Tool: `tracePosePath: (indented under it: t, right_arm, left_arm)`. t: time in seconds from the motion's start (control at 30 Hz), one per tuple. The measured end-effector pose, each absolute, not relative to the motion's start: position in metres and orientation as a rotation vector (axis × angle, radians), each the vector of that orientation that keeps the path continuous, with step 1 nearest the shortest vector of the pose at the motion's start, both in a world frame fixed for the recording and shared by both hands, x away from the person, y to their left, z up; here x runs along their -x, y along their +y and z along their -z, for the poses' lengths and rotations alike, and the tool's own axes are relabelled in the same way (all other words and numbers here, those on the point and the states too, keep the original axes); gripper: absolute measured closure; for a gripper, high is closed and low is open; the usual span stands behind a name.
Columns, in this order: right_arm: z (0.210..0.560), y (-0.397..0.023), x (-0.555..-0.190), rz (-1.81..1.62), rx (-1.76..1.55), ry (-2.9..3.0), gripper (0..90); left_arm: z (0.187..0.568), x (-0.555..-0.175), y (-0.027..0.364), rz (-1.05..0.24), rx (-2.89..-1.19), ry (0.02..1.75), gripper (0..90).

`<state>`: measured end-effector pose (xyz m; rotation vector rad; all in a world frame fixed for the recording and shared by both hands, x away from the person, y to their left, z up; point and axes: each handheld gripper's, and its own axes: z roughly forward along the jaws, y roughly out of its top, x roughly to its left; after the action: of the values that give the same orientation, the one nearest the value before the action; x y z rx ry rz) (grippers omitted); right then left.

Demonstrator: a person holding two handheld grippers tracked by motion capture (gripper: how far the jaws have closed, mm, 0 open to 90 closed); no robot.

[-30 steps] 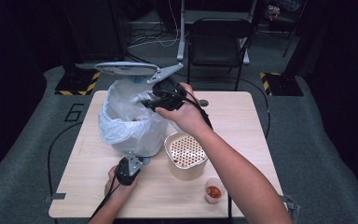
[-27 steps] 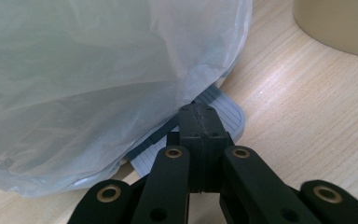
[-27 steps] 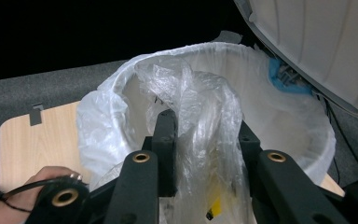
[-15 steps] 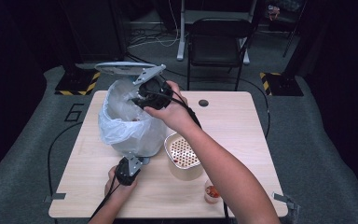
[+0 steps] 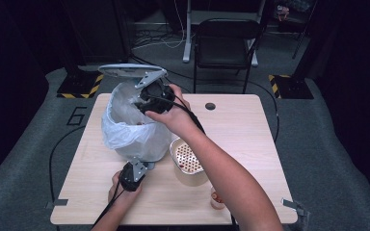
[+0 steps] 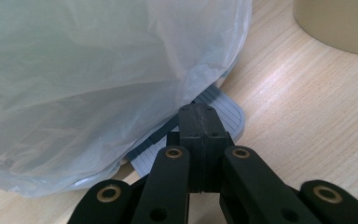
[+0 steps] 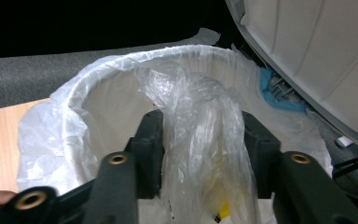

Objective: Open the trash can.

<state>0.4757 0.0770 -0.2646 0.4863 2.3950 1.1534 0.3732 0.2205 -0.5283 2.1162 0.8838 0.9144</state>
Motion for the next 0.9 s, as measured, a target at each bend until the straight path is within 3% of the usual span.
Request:
tracePosePath:
  t: [0.13,0.4,0.9]
  right_arm:
    - [0.268,0.079,-0.479,-1.175,-0.519,2.387,45.0]
    - [0.273,0.082,-0.482,-1.226,-0.526,2.411,37.4]
    - [0.264,0.06,-0.471,-1.244,-0.522,2.419,38.9]
  left_arm:
    - [0.528,-0.373,0.22,-0.917,-2.116,0.883,90.0]
    - [0.528,-0.373,0.22,-0.913,-2.115,0.885,90.0]
    - [0.528,-0.373,0.22,-0.914,-2.116,0.884,90.0]
